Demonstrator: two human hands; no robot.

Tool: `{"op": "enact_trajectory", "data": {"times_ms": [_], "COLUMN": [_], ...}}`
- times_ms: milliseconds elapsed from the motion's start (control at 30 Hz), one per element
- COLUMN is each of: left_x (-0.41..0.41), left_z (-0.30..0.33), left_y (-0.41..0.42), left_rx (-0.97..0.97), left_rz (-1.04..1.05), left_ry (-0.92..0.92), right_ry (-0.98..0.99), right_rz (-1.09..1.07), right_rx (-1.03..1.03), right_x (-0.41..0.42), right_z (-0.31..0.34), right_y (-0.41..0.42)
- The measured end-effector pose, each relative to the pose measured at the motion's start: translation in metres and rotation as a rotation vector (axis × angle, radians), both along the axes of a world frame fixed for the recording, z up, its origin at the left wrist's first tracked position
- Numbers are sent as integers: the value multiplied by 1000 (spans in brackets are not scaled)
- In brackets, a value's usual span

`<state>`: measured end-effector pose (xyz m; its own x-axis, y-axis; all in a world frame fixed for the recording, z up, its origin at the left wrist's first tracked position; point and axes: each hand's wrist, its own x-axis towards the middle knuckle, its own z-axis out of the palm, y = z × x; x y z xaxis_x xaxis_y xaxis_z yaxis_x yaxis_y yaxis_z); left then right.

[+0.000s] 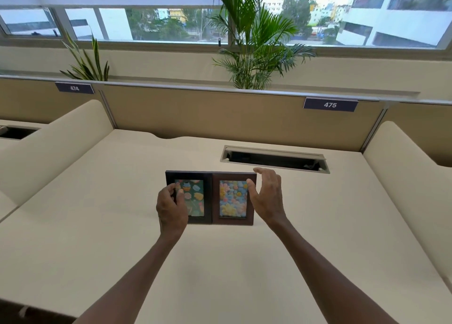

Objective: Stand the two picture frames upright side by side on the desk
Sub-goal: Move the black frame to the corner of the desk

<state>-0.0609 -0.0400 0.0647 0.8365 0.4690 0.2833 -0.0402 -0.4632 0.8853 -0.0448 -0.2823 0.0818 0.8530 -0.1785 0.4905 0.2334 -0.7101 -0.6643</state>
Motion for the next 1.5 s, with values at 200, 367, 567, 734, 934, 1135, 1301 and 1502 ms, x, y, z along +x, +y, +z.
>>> {"op": "enact_trajectory", "data": {"times_ms": [200, 367, 567, 734, 934, 1135, 1301, 1502], "left_x": [28, 49, 65, 75, 86, 100, 120, 141], "left_z": [-10, -24, -35, -38, -38, -14, -1, 1], "left_y": [40, 72, 95, 103, 117, 141, 171, 209], "left_rx": [-18, -82, -105, -72, -63, -189, -241, -319], "left_rz": [1, -246, -513, -666, -725, -671, -630, -596], "left_ry": [134, 409, 499, 478, 427, 307, 225, 209], "right_ry": [-10, 140, 340, 392, 373, 378, 478, 588], "right_rz": [77, 158, 244, 278, 249, 298, 401, 406], "right_rx": [-294, -484, -606, -587, -618, -547, -259, 164], "right_x": [24, 49, 75, 83, 91, 108, 130, 148], "right_z": [15, 23, 24, 25, 33, 52, 69, 59], "right_y": [45, 80, 102, 110, 123, 149, 177, 212]}}
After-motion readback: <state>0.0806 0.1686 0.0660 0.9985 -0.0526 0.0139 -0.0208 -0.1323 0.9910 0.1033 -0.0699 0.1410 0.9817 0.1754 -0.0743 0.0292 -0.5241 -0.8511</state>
